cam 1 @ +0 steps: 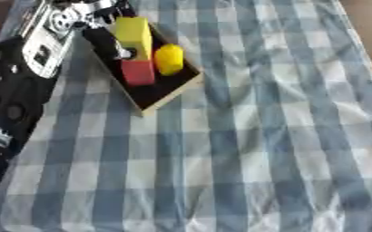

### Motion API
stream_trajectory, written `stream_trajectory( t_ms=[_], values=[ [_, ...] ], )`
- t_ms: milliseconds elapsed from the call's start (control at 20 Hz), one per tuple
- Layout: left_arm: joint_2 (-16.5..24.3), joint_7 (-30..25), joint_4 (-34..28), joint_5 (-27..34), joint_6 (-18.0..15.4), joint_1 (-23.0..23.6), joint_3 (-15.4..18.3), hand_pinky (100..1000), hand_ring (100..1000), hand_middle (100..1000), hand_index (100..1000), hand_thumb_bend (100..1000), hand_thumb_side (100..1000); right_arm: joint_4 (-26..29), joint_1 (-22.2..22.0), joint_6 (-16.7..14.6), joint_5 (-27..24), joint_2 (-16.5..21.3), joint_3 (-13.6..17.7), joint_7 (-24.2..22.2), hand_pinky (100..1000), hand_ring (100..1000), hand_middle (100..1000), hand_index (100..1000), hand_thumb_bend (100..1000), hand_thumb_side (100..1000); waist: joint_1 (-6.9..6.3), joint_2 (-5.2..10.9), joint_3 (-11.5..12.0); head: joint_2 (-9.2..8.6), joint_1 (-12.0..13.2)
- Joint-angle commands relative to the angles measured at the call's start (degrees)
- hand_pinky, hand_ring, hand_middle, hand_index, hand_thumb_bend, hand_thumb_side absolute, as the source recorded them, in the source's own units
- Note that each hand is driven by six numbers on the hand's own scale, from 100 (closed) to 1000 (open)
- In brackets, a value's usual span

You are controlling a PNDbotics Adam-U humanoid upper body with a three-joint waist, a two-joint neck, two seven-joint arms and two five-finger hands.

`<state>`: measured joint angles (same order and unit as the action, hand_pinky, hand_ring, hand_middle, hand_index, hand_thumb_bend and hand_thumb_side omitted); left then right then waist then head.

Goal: Pick up objects on the table and place them in the box.

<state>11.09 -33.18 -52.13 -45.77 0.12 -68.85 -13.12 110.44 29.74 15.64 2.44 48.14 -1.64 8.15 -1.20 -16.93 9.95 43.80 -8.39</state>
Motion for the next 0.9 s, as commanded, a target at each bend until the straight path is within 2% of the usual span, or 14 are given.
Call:
stream_trajectory(
  t_ms=[50,150,200,300,400,900],
  values=[
    [0.75,-1.83,-0.18,-1.56,-0.5,-1.22,0.41,939,908,867,938,542,100,0.6,0.59,-0.17,0.51,1.15,0.51,0.0,960,898,793,808,100,514,-0.54,1.09,-0.01,-0.48,0.15],
    [0.84,-2.91,-0.75,-1.4,-1.53,-1.29,0.57,956,921,884,957,610,119,0.46,0.51,-0.12,0.59,1.15,0.46,-0.08,960,898,793,807,100,512,-0.58,1.11,0.04,-0.49,0.11],
    [0.94,-3.3,-1.1,-1.28,-1.97,-1.34,0.63,963,929,891,966,632,201,0.39,0.47,-0.11,0.63,1.14,0.44,-0.13,960,897,793,807,100,511,-0.6,1.13,0.06,-0.48,0.07],
    [1.14,-3.83,-1.79,-1.14,-2.6,-1.47,0.74,970,936,897,971,631,280,0.27,0.39,-0.1,0.71,1.13,0.44,-0.21,960,897,792,806,100,509,-0.66,1.17,0.12,-0.45,0.04],
    [1.37,-4.29,-2.45,-1.17,-3.06,-1.6,0.78,977,943,902,976,624,320,0.12,0.31,-0.07,0.8,1.16,0.43,-0.28,960,897,792,806,100,507,-0.72,1.21,0.16,-0.44,-0.01],
    [2.7,-3.42,-7.75,-2.13,-2.74,-2.11,1.71,983,986,914,991,623,329,-0.29,0.01,-0.14,0.9,1.13,0.47,-0.39,959,895,789,801,100,506,-0.84,1.6,0.31,-0.45,-0.27]
  ],
)
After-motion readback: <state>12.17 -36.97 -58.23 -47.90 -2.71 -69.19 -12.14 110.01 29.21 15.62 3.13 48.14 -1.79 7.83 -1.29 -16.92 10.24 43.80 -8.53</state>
